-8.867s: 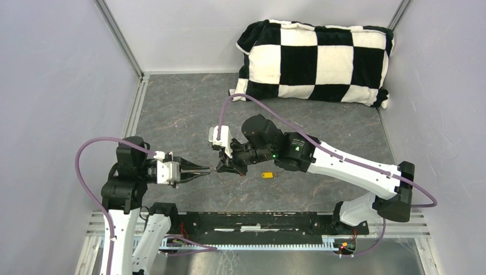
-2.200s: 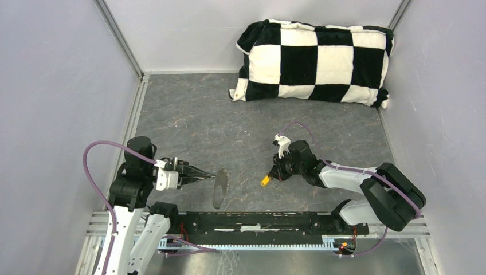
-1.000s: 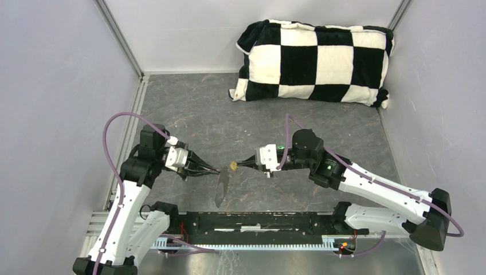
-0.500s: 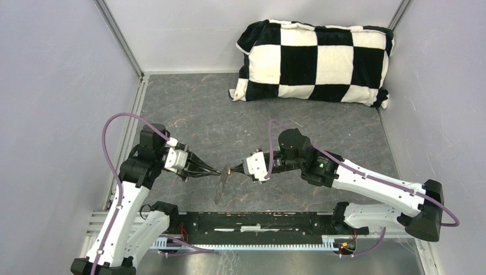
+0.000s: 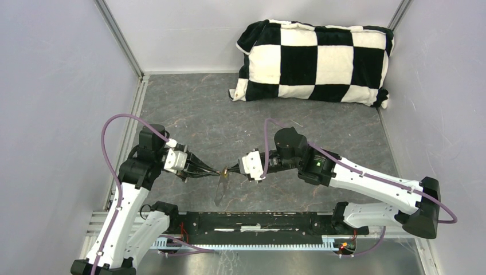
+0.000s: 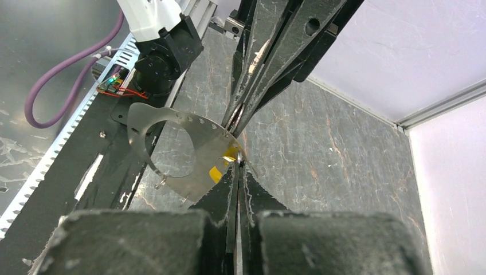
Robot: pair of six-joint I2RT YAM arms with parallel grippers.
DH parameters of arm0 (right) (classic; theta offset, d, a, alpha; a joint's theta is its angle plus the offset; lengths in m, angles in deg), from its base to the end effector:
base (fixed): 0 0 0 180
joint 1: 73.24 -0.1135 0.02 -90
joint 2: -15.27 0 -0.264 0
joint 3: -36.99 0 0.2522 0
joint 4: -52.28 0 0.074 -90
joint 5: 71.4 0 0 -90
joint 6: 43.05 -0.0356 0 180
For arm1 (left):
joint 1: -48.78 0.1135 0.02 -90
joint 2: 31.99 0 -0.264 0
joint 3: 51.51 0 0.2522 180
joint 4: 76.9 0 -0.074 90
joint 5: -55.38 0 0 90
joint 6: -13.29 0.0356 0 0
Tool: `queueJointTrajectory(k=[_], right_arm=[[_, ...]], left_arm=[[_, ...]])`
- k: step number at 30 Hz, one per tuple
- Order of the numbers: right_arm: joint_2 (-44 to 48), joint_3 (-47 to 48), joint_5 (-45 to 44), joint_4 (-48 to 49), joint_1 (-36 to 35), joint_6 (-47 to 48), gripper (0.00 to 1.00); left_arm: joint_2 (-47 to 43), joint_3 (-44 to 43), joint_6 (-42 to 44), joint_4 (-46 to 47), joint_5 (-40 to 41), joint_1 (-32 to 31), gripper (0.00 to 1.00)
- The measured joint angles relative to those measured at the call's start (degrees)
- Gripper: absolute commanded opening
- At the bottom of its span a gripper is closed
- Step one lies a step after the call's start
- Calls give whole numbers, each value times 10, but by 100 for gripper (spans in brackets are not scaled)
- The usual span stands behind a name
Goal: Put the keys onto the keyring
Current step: Insert the key onto the keyring.
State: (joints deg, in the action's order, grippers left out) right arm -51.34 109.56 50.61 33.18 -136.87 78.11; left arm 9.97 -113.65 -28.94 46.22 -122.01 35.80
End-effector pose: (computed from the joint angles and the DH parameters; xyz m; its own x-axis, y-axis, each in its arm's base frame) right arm 0.1019 0.2480 0.3583 0.4253 -0.1299 -0.8957 -0.8986 -0.1788 -0.4008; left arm 0.1100 -0.0618 0.3318 0.1941 -0.0101 -0.9809 0.9626 -0.1905 0.1924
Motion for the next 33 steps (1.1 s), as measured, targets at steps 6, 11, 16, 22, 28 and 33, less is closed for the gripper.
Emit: queueJointTrajectory(k=[6,11,16,22,28,33], right_arm=[[-4,5,0,-2,-5,0,0],[-14,16,0,-7,-9,-4,0],[-15,18,0,-11,-11,-5,0],[-15,18,0,-13,-12,-5,0],[-15,18,0,-15,-14,-5,1],[-15,18,0,-17,-19,-5,0]], left_arm=[[0,0,0,0,0,0,2],[0,0,0,0,0,0,2],[-1,0,0,0,0,0,2],[-1,0,0,0,0,0,2],[-1,0,0,0,0,0,2],[-1,0,0,0,1,0,2]])
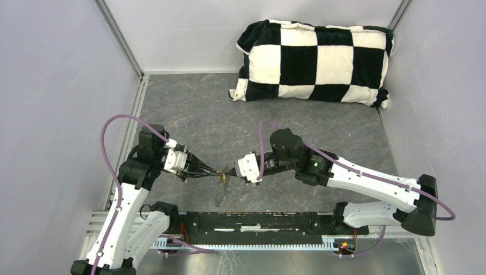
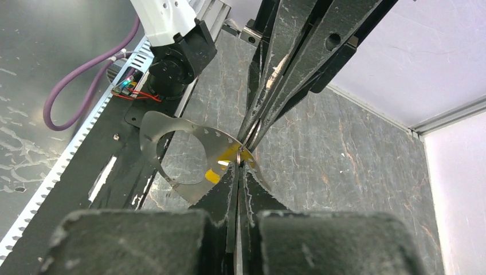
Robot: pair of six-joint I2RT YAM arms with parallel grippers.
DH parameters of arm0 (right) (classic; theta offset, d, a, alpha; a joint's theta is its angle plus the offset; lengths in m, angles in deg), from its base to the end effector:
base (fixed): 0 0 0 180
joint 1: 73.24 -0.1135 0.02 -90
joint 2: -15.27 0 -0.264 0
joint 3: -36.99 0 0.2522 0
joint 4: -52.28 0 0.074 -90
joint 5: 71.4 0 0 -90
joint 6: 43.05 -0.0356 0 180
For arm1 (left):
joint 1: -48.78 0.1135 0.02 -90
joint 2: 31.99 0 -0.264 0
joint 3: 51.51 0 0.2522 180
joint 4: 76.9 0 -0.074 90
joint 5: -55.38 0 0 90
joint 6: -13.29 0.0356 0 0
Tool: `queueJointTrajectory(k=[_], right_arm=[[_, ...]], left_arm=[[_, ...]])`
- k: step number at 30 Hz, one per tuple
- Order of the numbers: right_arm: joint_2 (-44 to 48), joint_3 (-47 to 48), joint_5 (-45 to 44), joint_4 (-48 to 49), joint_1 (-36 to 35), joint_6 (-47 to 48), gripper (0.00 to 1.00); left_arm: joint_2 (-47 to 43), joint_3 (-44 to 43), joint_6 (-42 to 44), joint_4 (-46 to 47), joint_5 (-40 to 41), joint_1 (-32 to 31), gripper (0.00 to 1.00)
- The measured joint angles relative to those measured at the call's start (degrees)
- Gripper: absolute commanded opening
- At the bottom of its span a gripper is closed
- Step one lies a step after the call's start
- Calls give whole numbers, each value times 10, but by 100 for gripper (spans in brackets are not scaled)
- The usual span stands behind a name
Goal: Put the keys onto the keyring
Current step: Insert the key onto the keyring.
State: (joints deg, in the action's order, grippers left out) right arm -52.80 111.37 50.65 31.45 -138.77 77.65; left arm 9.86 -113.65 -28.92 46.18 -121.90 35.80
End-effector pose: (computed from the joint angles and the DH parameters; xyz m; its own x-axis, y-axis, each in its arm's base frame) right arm 0.0959 0.2562 0.3600 0.4132 -0.1367 -0.9003 -0.8993 -0.2167 -0.3798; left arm 0.1096 -0.0617 0.3319 0.1958 -0.0091 -0.9806 0.9626 -0.1892 0.1940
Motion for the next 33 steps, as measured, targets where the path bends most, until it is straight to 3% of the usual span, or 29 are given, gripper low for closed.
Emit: queueJointTrajectory(k=[33], right_arm=[[-22,43,-62,-57,-3,-24,1]], left_arm=[[-12,0,0,0,3,0,2]])
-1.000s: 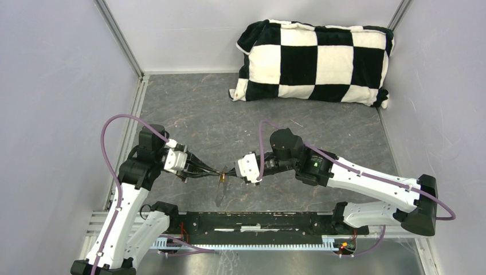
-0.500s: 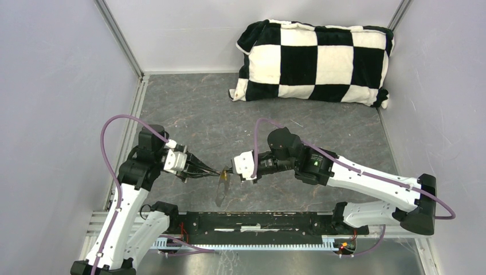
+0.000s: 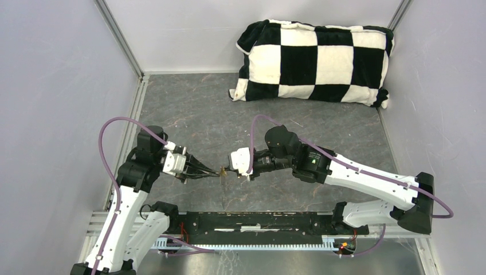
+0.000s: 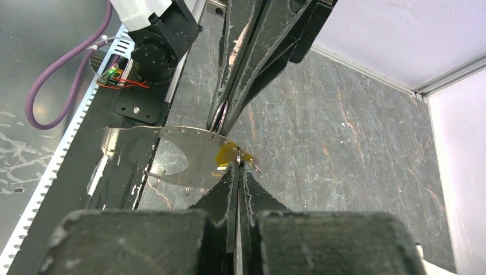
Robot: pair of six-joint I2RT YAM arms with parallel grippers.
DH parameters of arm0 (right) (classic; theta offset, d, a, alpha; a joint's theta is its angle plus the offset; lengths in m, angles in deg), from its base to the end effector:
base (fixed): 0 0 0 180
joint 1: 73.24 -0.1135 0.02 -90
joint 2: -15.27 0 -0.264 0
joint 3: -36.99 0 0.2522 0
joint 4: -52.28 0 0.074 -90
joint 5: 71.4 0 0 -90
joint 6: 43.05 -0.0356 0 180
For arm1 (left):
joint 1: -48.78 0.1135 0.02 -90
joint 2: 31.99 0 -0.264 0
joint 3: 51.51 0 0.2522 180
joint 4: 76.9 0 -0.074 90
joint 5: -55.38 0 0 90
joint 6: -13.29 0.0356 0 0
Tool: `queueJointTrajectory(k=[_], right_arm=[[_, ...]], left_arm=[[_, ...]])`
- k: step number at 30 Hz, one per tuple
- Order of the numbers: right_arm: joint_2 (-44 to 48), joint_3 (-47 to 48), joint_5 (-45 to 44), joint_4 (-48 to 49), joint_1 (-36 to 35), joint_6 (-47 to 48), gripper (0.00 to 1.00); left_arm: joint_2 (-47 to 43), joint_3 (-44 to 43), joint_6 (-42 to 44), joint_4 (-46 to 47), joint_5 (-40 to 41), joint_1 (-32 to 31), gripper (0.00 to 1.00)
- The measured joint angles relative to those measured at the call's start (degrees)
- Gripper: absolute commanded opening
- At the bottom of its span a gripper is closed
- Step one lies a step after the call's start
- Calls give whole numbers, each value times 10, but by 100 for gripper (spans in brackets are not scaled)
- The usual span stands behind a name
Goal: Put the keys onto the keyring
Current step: Insert the key onto the keyring.
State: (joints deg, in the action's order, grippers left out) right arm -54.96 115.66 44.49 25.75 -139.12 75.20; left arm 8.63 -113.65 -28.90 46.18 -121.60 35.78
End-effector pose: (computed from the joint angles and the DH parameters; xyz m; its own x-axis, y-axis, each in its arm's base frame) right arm 0.1006 0.2628 0.3660 0.3571 -0.2443 -0.9015 -0.9328 -0.1440 -0.3305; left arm 0.1051 -0.0608 0.3339 0.2174 -0.0101 -0.9760 0.9588 -0.1850 0.2154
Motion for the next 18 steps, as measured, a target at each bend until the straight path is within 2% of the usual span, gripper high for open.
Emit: queueJointTrajectory(k=[18], right_arm=[[0,3,13,0,0,-15,0]], left_arm=[[-5,0,0,0,19,0,2]])
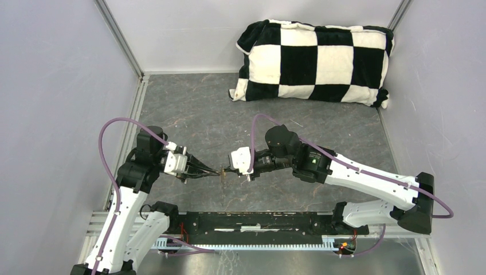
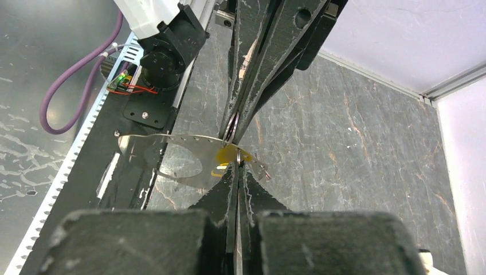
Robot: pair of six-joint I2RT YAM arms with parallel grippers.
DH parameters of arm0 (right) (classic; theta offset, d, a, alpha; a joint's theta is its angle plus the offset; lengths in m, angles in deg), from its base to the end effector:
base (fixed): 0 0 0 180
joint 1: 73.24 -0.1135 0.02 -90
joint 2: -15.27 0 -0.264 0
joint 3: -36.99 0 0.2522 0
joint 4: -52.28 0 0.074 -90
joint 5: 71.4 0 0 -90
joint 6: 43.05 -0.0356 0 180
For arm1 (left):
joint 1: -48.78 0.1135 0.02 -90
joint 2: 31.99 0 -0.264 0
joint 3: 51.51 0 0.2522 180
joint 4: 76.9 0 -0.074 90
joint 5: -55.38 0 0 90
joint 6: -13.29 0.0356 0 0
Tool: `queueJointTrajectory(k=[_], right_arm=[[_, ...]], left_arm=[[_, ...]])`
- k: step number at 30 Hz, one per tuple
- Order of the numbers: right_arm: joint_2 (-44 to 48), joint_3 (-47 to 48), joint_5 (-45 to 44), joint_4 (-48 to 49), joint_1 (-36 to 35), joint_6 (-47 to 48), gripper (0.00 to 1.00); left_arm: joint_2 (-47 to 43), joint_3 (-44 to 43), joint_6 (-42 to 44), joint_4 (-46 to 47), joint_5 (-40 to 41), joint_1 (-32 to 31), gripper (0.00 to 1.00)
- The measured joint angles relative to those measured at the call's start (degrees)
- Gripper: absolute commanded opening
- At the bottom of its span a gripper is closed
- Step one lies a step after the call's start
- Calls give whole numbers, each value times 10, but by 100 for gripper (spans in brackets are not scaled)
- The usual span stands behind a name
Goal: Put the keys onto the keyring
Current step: Insert the key onto the keyring.
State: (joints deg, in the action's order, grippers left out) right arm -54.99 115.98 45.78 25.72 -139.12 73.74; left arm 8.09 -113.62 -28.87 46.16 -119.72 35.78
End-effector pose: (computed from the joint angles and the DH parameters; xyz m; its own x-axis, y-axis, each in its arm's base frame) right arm 0.0999 0.2628 0.3679 0.3343 -0.2344 -0.9128 -0.9398 -0.1557 -0.3042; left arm 0.1040 -0.0604 0.3340 0.2301 0.0119 -0.9731 0.9606 -0.1629 0.2252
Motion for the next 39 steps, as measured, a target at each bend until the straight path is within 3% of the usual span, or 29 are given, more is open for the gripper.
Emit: queueJointTrajectory(k=[39], right_arm=[[7,2,28,15,0,1,1]], left_arm=[[8,0,0,0,22,0,2]])
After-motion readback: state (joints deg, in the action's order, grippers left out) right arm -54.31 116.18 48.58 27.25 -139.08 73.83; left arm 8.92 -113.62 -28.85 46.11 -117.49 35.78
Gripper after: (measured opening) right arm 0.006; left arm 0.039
